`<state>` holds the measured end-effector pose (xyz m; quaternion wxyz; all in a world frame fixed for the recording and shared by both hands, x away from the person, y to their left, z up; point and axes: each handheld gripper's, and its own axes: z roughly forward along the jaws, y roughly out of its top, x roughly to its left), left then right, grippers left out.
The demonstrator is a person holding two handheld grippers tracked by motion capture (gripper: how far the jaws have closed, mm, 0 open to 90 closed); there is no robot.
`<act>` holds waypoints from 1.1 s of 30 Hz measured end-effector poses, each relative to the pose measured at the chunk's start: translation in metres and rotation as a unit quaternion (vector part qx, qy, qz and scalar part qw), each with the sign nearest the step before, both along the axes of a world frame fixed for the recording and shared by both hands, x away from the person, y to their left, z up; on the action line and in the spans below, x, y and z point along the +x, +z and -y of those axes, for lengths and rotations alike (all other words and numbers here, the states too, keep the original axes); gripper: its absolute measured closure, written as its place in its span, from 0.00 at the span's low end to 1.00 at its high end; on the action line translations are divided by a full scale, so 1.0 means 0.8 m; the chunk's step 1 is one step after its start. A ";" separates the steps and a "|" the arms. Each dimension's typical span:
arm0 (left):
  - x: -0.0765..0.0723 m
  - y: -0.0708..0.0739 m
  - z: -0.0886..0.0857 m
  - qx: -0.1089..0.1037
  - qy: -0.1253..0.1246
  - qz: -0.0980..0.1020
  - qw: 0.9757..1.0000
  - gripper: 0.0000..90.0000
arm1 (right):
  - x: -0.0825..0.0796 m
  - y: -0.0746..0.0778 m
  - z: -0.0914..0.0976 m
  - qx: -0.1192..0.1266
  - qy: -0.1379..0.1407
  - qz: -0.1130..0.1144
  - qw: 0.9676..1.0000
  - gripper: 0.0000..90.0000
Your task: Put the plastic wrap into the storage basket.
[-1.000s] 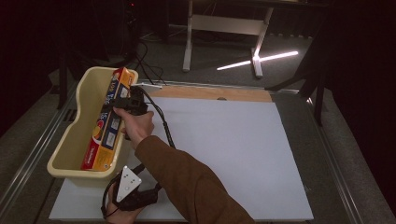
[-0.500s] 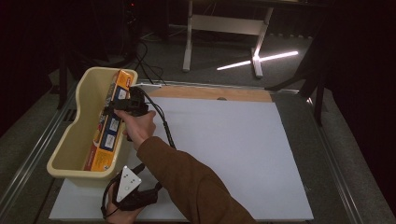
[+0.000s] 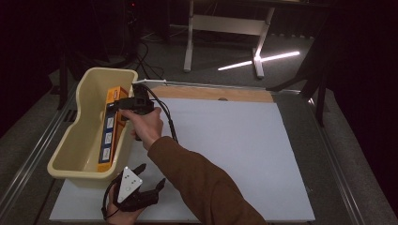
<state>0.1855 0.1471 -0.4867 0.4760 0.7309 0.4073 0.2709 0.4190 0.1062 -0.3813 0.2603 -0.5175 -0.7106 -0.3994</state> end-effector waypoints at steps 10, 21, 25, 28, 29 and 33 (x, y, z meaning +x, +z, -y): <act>0.000 0.000 -0.001 0.001 0.004 0.001 1.000 0.23 | -0.010 0.010 0.020 -0.054 0.063 0.089 0.993 0.42; 0.000 -0.001 -0.002 0.002 0.006 0.001 1.000 0.23 | -0.022 0.007 0.059 -0.156 0.084 0.235 0.956 0.44; 0.000 0.000 -0.002 0.003 0.006 0.002 1.000 0.23 | -0.028 0.001 0.077 -0.175 0.084 0.271 0.943 0.42; 0.000 -0.001 -0.001 0.005 0.004 0.000 1.000 0.23 | -0.040 -0.010 0.107 -0.186 0.075 0.301 0.932 0.41; 0.000 -0.001 0.000 0.006 0.004 0.000 1.000 0.23 | -0.042 -0.013 0.114 -0.188 0.076 0.308 0.930 0.40; 0.000 -0.001 0.000 0.005 0.005 0.001 1.000 0.23 | -0.053 -0.025 0.143 -0.190 0.067 0.338 0.919 0.33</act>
